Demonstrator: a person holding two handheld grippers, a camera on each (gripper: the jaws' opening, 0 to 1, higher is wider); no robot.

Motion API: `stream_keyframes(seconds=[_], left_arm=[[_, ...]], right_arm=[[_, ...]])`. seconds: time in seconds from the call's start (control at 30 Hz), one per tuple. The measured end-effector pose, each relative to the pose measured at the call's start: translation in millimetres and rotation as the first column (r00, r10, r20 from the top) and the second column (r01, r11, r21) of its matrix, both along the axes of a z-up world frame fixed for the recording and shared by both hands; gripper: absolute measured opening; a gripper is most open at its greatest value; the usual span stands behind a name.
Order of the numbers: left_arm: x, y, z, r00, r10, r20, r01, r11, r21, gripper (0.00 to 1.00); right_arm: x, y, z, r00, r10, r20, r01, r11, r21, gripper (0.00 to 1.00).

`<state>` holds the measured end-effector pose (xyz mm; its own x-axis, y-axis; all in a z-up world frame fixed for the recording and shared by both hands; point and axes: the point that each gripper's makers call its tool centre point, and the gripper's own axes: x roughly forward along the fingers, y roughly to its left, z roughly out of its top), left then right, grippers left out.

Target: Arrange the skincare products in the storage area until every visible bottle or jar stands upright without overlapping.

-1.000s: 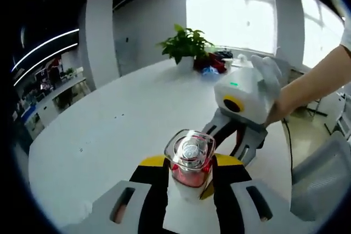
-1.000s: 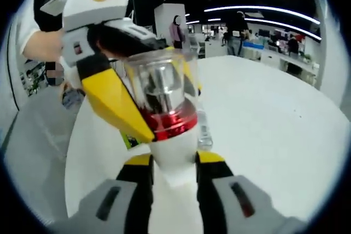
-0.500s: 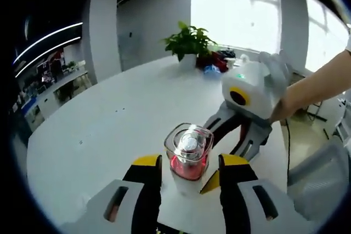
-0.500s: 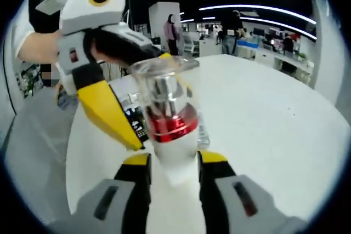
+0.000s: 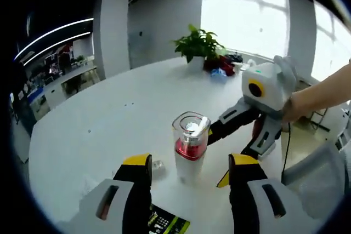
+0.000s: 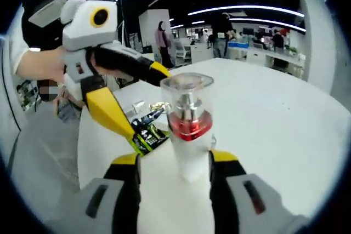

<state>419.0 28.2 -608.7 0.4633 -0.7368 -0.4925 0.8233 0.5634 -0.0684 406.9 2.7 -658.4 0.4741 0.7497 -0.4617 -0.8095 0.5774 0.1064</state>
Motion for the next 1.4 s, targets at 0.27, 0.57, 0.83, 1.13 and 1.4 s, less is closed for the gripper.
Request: stream_keyframes(seconds=[0.27,0.57,0.83,1.13,1.4], left_arm=[[-15.8,22,-5.2,0.999,0.044,-0.019,-0.043,0.999,0.022,0.58],[-25.9,61,-12.0,0.993,0.116,-0.033,-0.114,0.992,0.055,0.69],[-41.8,102,-20.3,0.985,0.168,-0.047,-0.163,0.982,0.091,0.73],[-61.3,139,-19.8,0.972,0.223,-0.075,-0.219,0.974,0.057,0.8],[-79.9,160,-20.8,0.964,0.249,-0.092,-0.246,0.968,0.042,0.86]], right_arm=[[-10,-1,6.6,0.999,-0.043,0.013,0.043,0.999,0.007,0.61],[-22,1,24.8,0.994,-0.097,0.057,0.096,0.995,0.017,0.68],[-38,5,38.0,0.984,-0.153,0.092,0.151,0.988,0.029,0.73],[-59,6,44.7,0.97,-0.219,0.101,0.217,0.976,0.035,0.86],[-79,-2,48.2,0.949,-0.299,0.099,0.296,0.954,0.046,0.95]])
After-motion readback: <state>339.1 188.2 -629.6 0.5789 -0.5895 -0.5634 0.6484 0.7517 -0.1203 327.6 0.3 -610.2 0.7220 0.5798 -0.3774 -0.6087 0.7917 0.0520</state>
